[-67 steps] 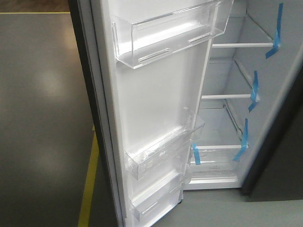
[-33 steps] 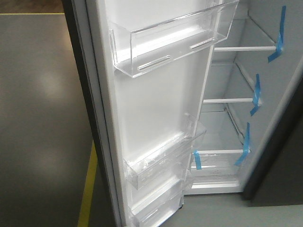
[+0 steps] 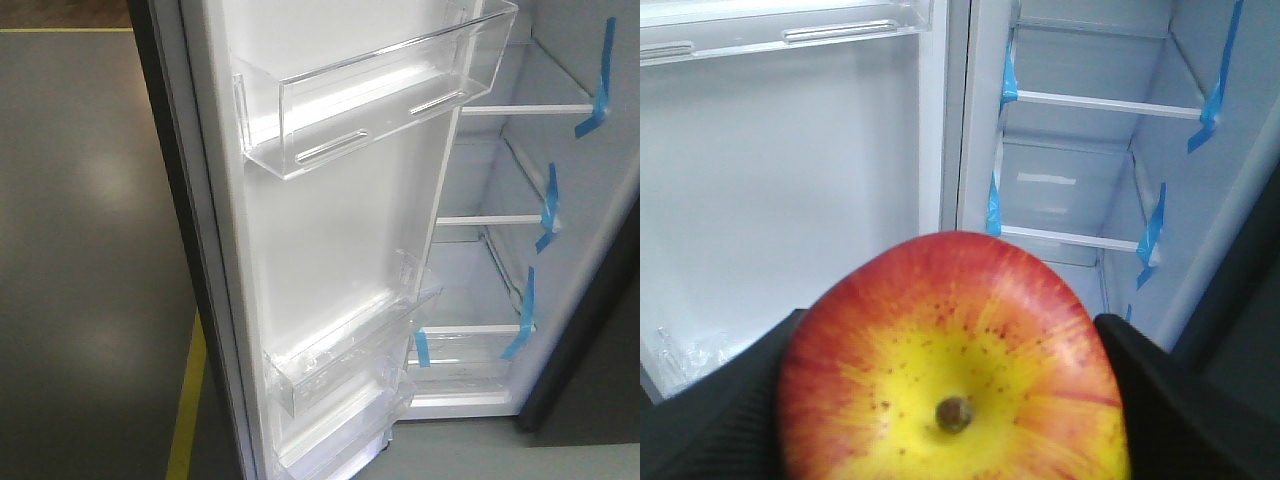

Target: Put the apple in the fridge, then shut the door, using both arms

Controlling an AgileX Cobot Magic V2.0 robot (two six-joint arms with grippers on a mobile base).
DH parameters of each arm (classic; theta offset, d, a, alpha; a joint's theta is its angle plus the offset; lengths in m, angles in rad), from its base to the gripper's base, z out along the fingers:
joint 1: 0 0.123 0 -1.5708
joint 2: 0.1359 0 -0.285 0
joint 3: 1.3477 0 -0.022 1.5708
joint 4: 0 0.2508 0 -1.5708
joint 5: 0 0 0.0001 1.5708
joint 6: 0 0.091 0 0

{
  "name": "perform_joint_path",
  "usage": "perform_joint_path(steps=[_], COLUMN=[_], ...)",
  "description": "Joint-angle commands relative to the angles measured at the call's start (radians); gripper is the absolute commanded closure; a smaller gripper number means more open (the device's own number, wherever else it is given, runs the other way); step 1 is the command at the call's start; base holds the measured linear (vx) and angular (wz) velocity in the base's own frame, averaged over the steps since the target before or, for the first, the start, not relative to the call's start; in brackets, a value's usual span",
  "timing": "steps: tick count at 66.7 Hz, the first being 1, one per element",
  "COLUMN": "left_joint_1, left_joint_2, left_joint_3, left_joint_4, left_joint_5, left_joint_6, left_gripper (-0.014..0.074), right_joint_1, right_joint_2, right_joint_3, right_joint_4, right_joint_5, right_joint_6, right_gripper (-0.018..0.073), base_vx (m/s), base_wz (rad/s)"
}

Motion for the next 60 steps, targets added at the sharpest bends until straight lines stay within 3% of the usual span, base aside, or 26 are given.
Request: perform_joint_path(steps=[1, 60], left_joint_1=[-0.002, -0.002], left_joint_2=[-0.016, -0.016], left_joint_3=[0.018, 0.018], left_joint_4=[0.000, 0.000], left_joint_5=[-0.077, -0.077], left_joint_6=[0.000, 0.000], left_gripper=[0.0602, 0.0602], right_joint_1=[0.002, 0.002], right_joint_2=[0.007, 0.007], right_joint_3=[-0.023, -0.023], right_joint_4=[0.010, 0.010], right_joint_5=[-0.090, -0.088], right_joint_6=[0.001, 0.001], right_gripper=[0.0384, 0.0384], base_vx=[0.04, 0.01], base_wz=[0.01, 0.00])
